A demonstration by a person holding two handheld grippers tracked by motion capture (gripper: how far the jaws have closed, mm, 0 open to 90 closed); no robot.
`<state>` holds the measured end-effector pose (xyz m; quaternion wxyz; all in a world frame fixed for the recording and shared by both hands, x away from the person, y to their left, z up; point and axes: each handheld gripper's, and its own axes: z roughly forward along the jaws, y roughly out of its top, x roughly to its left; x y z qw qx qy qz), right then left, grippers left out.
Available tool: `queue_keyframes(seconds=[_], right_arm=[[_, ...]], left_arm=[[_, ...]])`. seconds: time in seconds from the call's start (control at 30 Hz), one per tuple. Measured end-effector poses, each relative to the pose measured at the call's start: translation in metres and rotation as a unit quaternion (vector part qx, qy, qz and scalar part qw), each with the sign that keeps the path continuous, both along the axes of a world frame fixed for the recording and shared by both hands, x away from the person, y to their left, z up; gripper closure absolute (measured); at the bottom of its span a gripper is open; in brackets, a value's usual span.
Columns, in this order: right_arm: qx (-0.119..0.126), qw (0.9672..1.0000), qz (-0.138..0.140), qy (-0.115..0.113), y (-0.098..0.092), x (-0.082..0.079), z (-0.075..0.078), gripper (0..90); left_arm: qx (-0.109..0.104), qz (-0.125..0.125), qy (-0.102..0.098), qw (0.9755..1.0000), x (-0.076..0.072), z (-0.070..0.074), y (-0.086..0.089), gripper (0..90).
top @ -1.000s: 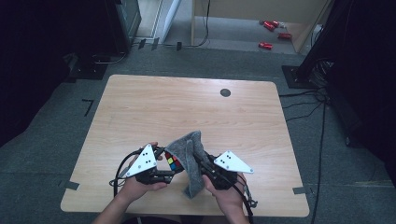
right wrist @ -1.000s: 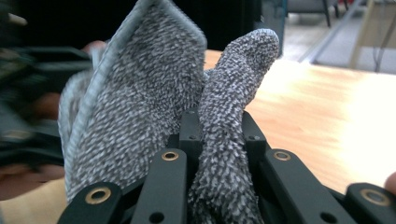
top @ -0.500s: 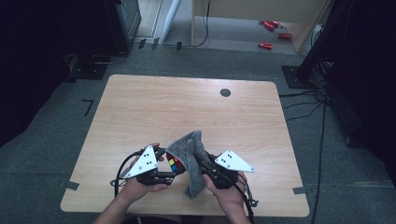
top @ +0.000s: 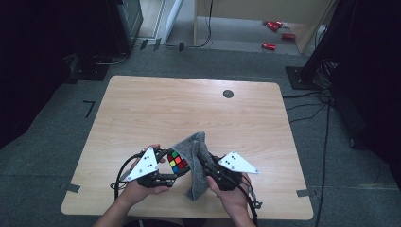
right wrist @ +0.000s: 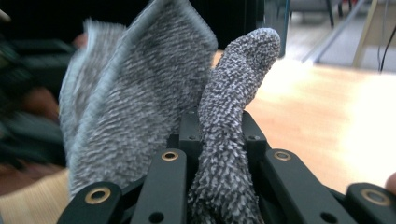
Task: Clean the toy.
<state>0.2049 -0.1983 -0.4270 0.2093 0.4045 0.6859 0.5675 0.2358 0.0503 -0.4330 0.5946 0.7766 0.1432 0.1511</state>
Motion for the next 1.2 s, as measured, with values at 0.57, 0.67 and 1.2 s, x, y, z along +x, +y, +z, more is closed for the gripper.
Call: queue_keyframes(seconds=[0.57,0.67,1.2], right_arm=[[0.001,0.9995,0.018,-0.026,0.007,-0.009,0.01,77.5],[-0.018,0.9988,0.014,-0.042,0.01,-0.012,0.012,77.4],[-0.01,0.9993,0.022,-0.028,0.007,-0.007,0.009,77.5]], left_arm=[[0.013,-0.004,0.002,0.9999,-0.001,-0.005,-0.006,34.4],[0.008,-0.004,0.0,1.0,-0.003,-0.004,-0.006,34.4],[0.014,0.005,-0.006,0.9999,-0.003,-0.002,-0.006,34.4]])
